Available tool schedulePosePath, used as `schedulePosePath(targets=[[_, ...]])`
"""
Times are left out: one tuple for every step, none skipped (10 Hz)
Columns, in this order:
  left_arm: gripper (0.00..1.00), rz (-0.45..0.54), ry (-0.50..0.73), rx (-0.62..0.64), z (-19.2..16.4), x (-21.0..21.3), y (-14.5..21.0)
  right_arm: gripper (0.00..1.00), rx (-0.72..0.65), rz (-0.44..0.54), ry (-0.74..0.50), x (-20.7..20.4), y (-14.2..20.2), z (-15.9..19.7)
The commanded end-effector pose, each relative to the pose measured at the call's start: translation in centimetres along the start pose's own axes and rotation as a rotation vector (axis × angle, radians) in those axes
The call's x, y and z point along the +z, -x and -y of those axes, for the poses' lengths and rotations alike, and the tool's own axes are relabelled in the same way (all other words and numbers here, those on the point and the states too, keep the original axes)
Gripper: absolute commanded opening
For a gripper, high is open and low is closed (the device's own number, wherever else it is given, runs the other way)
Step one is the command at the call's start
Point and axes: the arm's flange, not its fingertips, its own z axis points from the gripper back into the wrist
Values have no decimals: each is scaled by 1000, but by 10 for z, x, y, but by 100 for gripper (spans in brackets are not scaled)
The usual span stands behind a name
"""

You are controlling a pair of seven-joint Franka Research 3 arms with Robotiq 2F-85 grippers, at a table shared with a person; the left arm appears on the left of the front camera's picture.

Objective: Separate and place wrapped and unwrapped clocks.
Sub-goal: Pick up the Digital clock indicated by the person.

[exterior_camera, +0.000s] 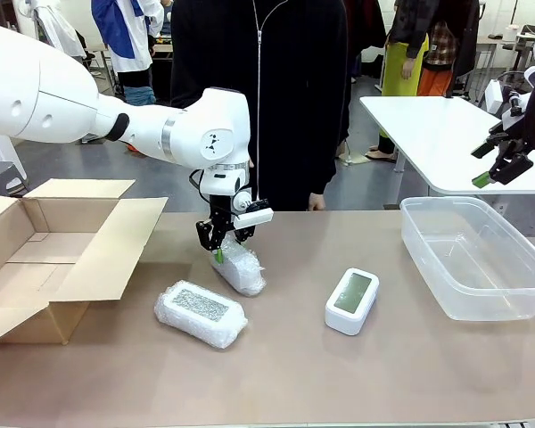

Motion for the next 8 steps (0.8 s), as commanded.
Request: schedulePosePath(targets=[[0,-19,35,-2,0,-5,5,100,4,0,-3,0,1,-1],[0,-17,31,-2,1,-3,4,100,4,0,-3,0,1,-1],[0,-15,36,9,2,1,2,100,4,0,-3,0,1,-1],[32,-22,37,37,4,10,-3,100,4,0,-3,0,1,-1],[32,-35,28,65,7,22,-8,100,4,0,-3,0,1,-1],[12,-46,16,100,9,33,-11,100,4,0,-3,0,1,-1],[32,-61,-8,136,11,45,-12,100,4,0,-3,0,1,-1],[0,-68,-30,158,12,58,-13,100,4,0,-3,0,1,-1]])
